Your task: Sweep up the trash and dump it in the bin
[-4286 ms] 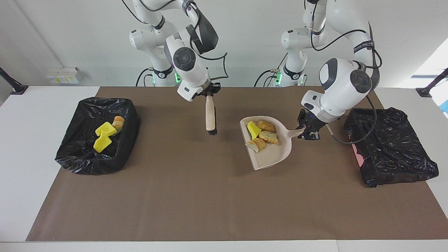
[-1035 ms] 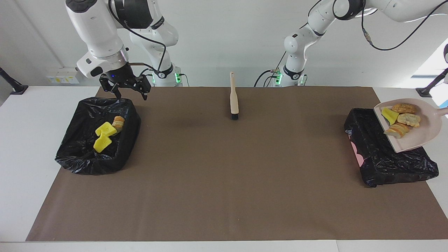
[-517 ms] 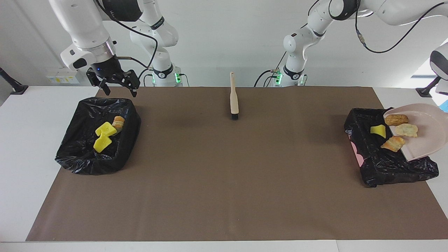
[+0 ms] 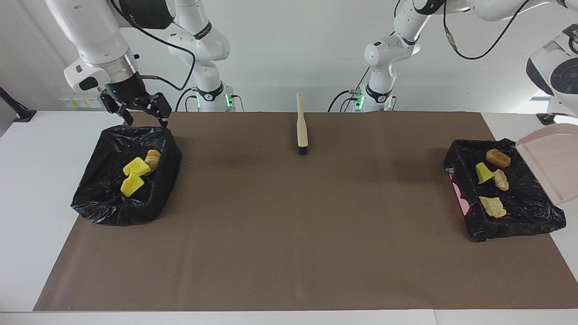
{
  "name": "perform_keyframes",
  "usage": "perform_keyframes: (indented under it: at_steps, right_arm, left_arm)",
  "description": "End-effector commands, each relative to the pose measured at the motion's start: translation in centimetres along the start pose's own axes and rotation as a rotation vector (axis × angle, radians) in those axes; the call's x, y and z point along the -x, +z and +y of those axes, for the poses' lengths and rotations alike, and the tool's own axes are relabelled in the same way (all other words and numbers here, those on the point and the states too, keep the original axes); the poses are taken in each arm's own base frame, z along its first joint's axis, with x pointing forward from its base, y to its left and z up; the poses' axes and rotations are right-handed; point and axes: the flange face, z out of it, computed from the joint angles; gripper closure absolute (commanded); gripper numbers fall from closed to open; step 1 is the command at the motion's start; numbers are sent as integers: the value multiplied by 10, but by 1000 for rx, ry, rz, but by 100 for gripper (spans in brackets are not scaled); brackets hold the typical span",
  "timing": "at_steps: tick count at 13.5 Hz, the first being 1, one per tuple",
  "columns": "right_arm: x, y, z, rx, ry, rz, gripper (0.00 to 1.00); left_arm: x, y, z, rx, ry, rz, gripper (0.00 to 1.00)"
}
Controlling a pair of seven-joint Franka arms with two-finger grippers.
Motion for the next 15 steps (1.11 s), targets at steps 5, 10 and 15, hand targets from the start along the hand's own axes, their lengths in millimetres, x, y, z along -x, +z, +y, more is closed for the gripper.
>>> perform_keyframes:
  at_steps: [5, 10, 15]
  right_arm:
    - [2, -3, 4, 17, -13, -10, 0]
    - [0, -1, 24, 32, 2, -10, 0]
    - [1, 5, 36, 71, -64, 14, 0]
  left_arm:
    - [-29, -71, 17, -23, -102, 252, 100]
    - [-72, -99, 32, 160, -351, 504, 100]
    - [-125, -142, 52, 352, -641, 640, 100]
